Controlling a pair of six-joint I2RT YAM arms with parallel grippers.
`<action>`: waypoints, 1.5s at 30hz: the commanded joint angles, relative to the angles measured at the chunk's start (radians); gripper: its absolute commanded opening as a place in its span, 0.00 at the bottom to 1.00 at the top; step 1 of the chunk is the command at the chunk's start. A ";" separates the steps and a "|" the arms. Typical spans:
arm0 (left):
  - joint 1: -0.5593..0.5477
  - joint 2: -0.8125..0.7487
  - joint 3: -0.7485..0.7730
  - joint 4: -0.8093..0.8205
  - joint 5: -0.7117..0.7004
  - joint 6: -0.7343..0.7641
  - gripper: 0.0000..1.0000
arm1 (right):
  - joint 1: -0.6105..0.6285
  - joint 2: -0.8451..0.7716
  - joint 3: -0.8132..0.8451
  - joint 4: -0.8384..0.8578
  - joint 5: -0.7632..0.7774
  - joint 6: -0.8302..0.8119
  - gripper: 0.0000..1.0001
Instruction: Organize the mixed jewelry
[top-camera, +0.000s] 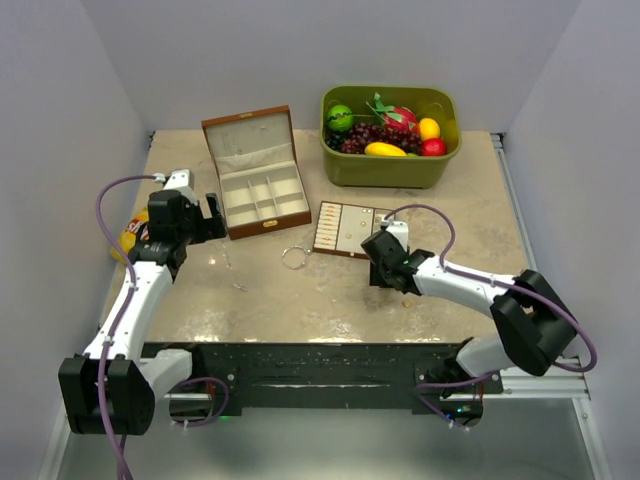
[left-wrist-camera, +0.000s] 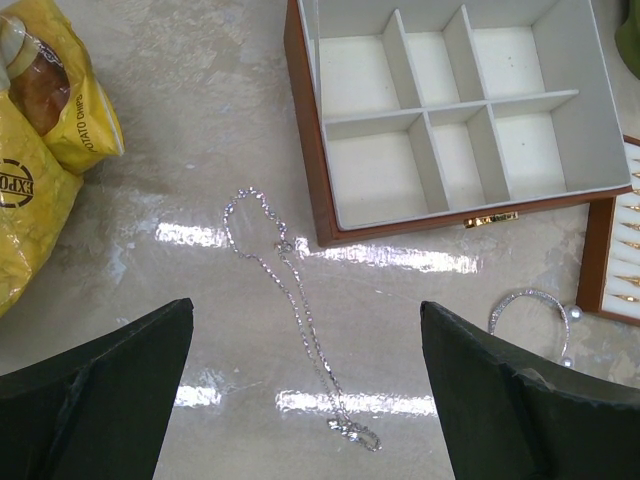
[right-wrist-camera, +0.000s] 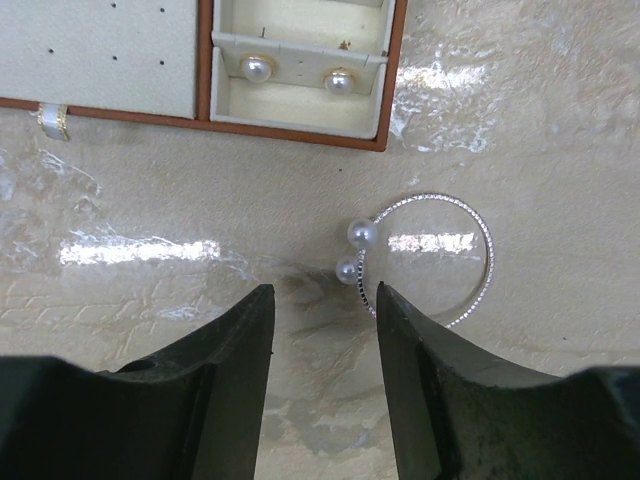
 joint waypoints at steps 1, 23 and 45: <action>-0.003 0.002 0.030 0.036 0.018 0.003 1.00 | -0.006 -0.021 0.033 -0.007 0.066 -0.006 0.50; -0.003 0.020 0.034 0.031 0.046 0.002 1.00 | -0.015 0.126 0.045 0.036 0.080 0.096 0.36; -0.003 0.039 0.039 0.031 0.064 0.002 1.00 | -0.003 0.022 0.044 0.036 -0.004 0.040 0.05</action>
